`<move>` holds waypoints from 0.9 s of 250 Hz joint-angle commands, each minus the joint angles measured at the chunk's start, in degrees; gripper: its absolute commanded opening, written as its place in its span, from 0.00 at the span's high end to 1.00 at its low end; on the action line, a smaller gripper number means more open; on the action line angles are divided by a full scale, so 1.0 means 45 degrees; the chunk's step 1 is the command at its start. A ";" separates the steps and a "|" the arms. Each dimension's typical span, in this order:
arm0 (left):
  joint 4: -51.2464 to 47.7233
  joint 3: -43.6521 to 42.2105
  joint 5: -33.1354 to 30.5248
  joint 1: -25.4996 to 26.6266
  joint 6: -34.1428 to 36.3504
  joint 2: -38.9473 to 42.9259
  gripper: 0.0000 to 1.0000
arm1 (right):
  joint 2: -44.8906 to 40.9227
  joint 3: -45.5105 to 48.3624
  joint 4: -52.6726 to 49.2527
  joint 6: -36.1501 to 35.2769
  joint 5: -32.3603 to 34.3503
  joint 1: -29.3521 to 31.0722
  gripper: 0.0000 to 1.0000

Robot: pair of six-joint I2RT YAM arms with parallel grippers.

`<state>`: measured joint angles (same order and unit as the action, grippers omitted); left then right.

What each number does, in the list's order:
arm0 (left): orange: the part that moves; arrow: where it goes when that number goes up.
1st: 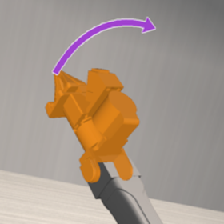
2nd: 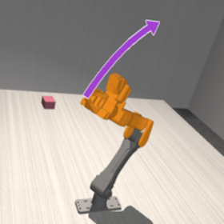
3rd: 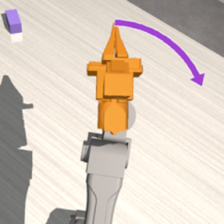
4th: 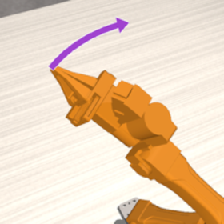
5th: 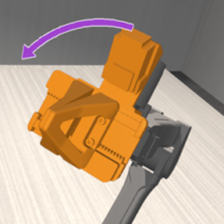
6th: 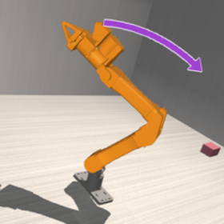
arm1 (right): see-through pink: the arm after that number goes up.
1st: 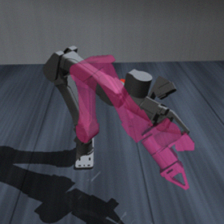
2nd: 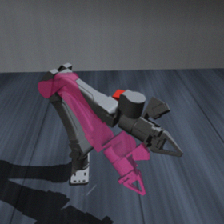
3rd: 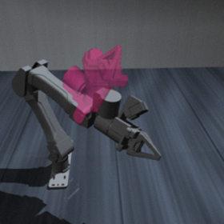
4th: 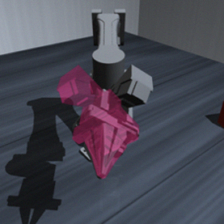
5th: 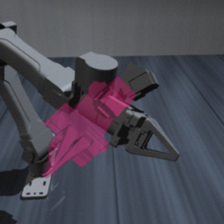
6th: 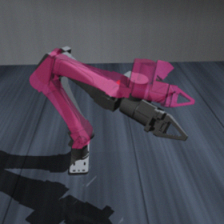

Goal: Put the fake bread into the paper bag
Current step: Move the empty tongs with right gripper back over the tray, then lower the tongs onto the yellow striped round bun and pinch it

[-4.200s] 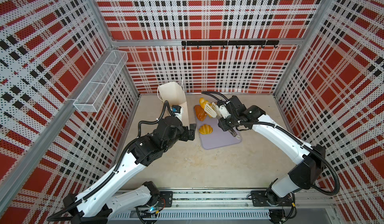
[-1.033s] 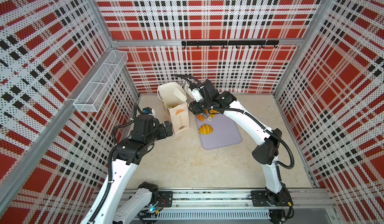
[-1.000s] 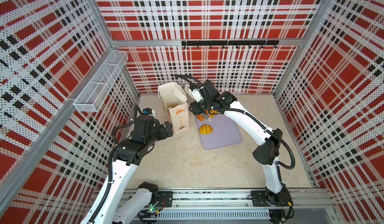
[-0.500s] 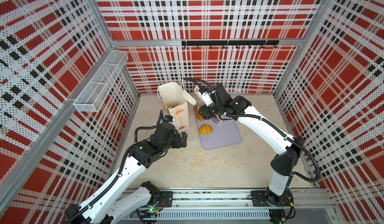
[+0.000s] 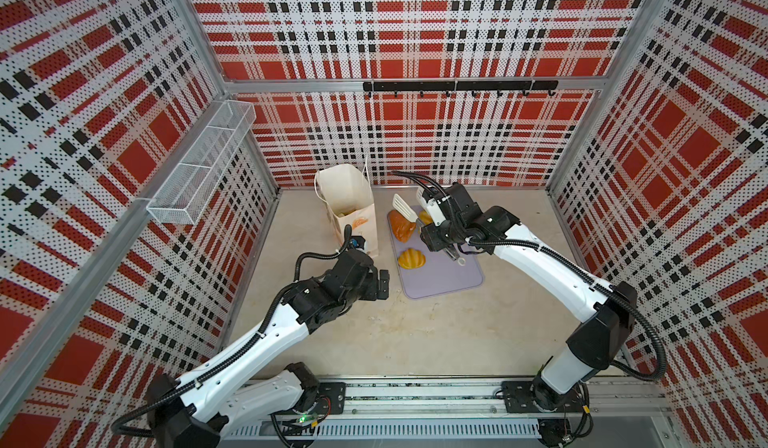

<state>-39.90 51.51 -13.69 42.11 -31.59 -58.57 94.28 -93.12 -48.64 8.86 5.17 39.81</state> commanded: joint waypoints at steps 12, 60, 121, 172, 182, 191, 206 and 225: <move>0.0457 -0.0616 0.0025 0.0048 -0.0750 -0.0244 0.00 | -0.0804 0.0870 0.0666 0.0237 0.0187 -0.0317 0.43; 0.0904 -0.1360 0.0173 0.0140 -0.1347 -0.0343 0.01 | -0.0748 0.1847 0.0217 0.0141 0.0164 -0.0545 0.43; 0.1296 -0.1948 0.0452 0.0194 -0.1553 -0.0604 0.01 | -0.0377 0.2656 -0.0104 0.0154 -0.0169 -0.0585 0.44; 0.1676 -0.2283 0.0680 0.0352 -0.1697 -0.1080 0.01 | 0.0092 0.3144 -0.0560 -0.0234 -0.0949 -0.0566 0.43; 0.1728 -0.2324 0.0752 0.0372 -0.1688 -0.1125 0.01 | 0.0142 0.3291 -0.0578 -0.0436 -0.1043 -0.0510 0.43; 0.1737 -0.2363 0.0793 0.0361 -0.1671 -0.1165 0.01 | 0.0163 0.3423 -0.0548 -0.0667 -0.1069 -0.0441 0.42; 0.1738 -0.2402 0.0855 0.0367 -0.1651 -0.1182 0.01 | 0.0272 0.3582 -0.0659 -0.1094 -0.1022 -0.0312 0.41; 0.1746 -0.2481 0.0890 0.0371 -0.1671 -0.1184 0.01 | 0.0503 0.3594 -0.1026 -0.1635 -0.0732 -0.0198 0.41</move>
<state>-33.65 41.30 -10.13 43.44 -38.37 -63.77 95.04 -77.38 -52.34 6.33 1.74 37.93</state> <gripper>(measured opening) 0.994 0.590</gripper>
